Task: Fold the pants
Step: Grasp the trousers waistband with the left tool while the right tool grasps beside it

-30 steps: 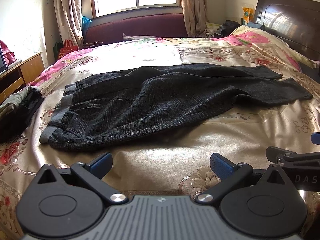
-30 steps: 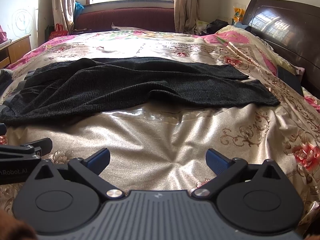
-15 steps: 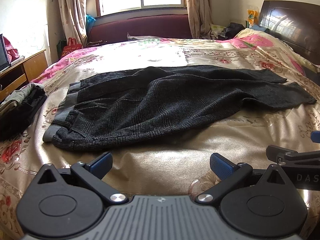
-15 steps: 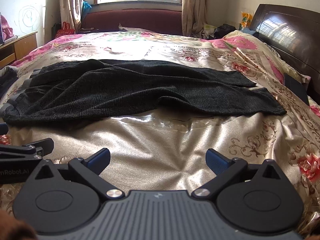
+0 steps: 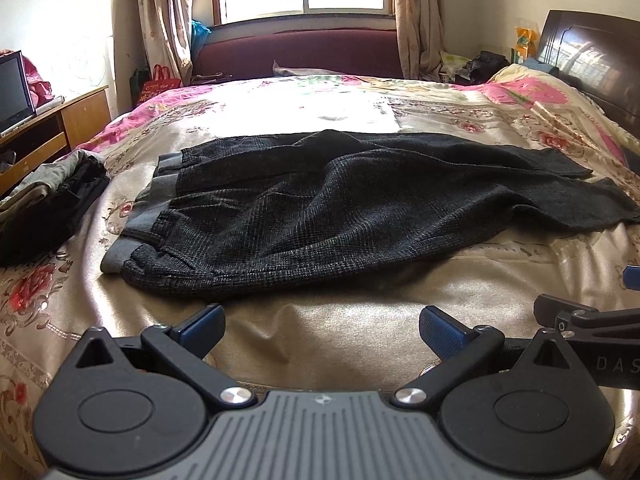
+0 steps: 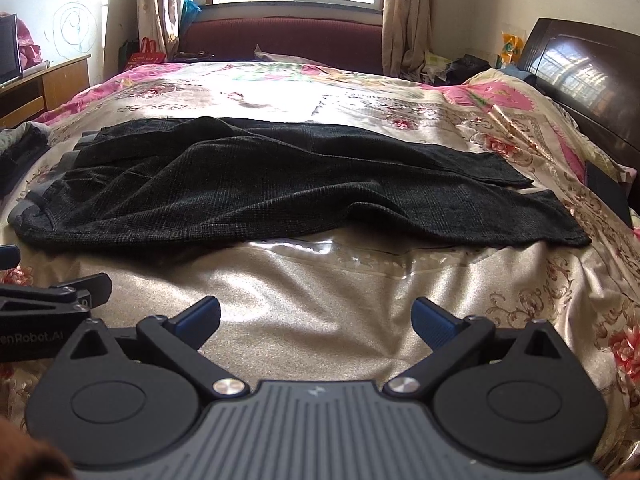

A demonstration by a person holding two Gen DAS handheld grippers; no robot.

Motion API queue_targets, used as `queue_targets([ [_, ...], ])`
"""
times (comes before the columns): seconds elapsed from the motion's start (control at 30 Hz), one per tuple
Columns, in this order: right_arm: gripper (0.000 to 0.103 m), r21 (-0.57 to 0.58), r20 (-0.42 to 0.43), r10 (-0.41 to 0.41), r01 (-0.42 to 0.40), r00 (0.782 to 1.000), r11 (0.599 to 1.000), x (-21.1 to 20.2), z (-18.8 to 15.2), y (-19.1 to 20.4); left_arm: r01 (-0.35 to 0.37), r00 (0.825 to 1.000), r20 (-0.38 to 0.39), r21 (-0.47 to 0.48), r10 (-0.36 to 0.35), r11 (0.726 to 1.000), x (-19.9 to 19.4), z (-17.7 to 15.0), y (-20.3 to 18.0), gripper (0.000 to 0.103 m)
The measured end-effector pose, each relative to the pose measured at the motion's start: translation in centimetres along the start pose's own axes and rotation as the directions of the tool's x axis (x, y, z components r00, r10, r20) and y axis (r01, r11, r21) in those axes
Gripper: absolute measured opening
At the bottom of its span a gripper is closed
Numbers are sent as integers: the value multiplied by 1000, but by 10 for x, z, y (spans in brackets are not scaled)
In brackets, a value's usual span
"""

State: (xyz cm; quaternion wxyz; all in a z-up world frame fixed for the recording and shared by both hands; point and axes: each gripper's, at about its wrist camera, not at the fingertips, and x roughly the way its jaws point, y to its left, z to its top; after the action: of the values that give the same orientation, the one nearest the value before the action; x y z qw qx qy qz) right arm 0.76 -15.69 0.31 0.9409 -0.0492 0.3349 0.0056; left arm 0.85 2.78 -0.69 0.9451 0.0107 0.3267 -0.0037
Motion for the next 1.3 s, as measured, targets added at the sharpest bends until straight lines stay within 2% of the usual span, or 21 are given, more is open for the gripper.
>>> queue_targets([
  [0.73,101,-72,17,54,-53,998,996,9,16,25,-49,998,26,-7,49,999,5,8,17,103],
  [1.0,101,-157,28,92,-86,995,984,18,33,47,-56,998,30,-36,57,998,13,13,45,103],
  [1.13,100,-277,51,171,-151,984,949,31,43,74,-120,992,29,-70,122,990,22,16,80,103],
  [1.3,97,-438,31,296,-253,955,863,51,49,121,-198,980,-37,-152,194,968,45,15,131,103],
])
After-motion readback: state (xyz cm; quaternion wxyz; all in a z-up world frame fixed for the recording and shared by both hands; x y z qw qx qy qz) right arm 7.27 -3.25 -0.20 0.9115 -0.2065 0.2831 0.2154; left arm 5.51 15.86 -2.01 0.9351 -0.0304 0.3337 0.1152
